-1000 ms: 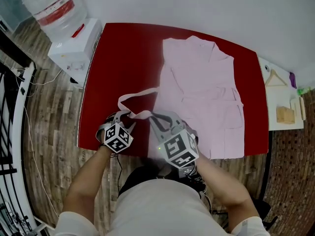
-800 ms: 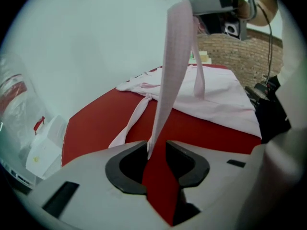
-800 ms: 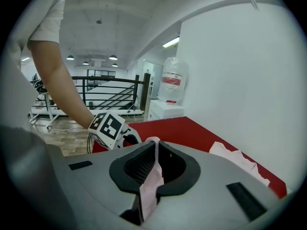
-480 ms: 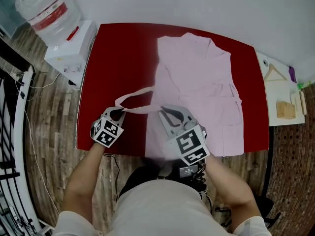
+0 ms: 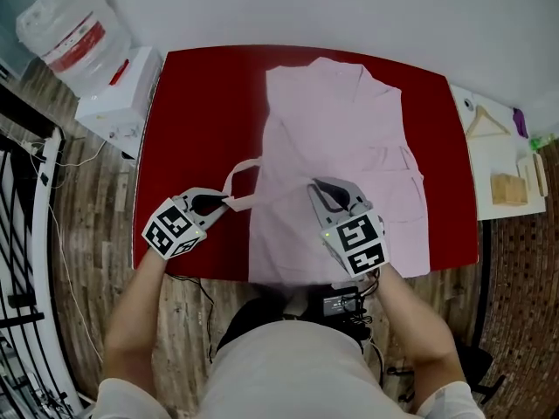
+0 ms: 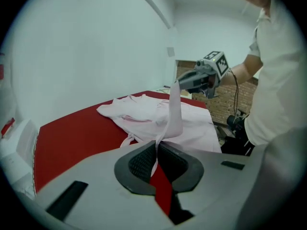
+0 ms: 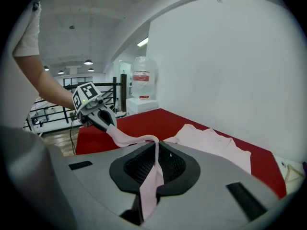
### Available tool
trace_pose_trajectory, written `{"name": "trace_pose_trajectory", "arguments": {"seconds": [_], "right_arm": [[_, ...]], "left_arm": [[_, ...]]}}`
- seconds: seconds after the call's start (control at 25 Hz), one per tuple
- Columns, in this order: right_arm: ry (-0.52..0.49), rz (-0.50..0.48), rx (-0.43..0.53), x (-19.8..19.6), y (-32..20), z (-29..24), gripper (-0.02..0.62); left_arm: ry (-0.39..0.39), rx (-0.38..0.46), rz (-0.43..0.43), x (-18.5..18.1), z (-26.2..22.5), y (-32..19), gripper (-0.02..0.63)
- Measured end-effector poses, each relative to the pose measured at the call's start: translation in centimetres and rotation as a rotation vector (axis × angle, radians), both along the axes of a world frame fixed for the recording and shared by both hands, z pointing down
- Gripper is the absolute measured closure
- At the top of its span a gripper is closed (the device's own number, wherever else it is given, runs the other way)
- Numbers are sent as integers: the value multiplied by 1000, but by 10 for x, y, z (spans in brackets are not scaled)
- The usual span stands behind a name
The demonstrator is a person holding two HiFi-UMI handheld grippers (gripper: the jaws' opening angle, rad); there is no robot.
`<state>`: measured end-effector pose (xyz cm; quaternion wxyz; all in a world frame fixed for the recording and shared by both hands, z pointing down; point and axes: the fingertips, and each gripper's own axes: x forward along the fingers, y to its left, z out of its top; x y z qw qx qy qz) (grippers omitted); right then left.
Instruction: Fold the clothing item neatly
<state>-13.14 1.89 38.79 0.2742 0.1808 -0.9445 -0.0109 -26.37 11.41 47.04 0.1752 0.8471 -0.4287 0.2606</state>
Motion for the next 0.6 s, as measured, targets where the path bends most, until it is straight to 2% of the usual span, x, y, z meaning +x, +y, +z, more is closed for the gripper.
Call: {"name": "trace_pose_trajectory", "arguments": {"seconds": [0.24,0.36,0.6], "right_arm": [[13,83,-29,41,-39,9,565],[5,125,-51,60,-60,13,565],[-15,202,-96,99,-106,27,565]], "left_arm": [[41,65,-57,31,-32,-43,592],[60,70,-62,54,-42,-67,592],[37,59,-44,99,-47,-114,592]]}}
